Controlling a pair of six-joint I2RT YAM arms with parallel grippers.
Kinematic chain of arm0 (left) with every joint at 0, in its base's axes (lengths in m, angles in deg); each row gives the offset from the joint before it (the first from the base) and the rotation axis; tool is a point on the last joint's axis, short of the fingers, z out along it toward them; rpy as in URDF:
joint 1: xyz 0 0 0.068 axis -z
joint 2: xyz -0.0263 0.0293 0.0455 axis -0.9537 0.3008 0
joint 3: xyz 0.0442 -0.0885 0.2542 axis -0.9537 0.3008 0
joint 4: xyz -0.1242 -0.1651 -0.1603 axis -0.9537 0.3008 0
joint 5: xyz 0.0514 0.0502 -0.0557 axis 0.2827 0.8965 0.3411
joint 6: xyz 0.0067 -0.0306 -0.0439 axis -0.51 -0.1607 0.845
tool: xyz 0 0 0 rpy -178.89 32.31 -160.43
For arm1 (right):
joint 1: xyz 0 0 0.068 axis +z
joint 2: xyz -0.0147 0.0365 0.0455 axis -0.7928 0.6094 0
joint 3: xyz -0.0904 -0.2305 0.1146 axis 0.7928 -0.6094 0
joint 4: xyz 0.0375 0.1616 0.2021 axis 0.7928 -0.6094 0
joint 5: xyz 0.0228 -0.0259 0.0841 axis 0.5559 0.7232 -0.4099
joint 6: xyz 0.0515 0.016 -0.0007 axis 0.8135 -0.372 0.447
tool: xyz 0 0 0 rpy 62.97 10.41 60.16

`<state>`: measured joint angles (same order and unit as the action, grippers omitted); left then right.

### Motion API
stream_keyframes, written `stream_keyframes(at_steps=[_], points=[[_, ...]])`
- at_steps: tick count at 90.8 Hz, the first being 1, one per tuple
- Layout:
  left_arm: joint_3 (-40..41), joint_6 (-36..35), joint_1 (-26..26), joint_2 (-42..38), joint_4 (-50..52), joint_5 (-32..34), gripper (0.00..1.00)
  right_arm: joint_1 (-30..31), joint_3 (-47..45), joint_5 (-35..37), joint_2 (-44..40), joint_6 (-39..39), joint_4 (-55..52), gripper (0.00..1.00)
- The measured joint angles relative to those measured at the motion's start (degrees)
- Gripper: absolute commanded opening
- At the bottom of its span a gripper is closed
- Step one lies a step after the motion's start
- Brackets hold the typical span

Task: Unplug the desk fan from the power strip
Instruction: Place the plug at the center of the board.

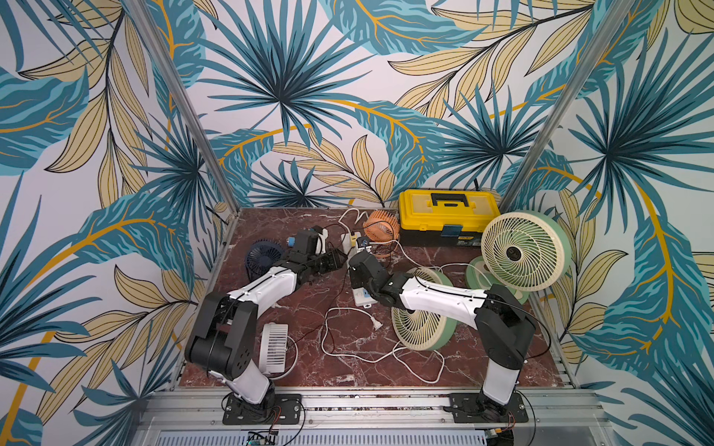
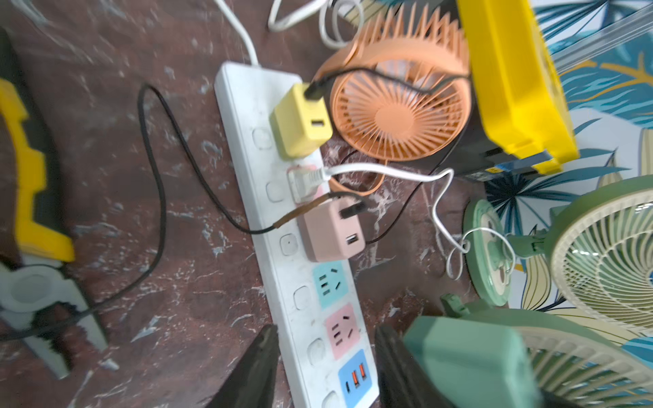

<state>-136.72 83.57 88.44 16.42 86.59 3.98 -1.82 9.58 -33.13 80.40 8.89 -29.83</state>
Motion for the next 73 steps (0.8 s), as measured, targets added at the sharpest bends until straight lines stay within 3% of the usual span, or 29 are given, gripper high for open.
stream_keyframes(at_steps=[24, 45, 73], points=[[3.85, -0.22, -5.73, -9.88, 3.06, 2.73, 0.49, 2.75, 2.32, -6.08, 0.15, -1.33, -1.79, 0.08], [5.88, -0.72, -7.74, -17.16, 6.25, 5.88, 0.51, 6.05, 6.86, -13.84, 3.39, -2.93, -2.21, 0.08], [7.82, -1.05, -11.15, -19.26, 7.93, 8.74, 0.53, 9.42, 15.17, -19.89, 10.12, -3.85, -4.13, 0.08]])
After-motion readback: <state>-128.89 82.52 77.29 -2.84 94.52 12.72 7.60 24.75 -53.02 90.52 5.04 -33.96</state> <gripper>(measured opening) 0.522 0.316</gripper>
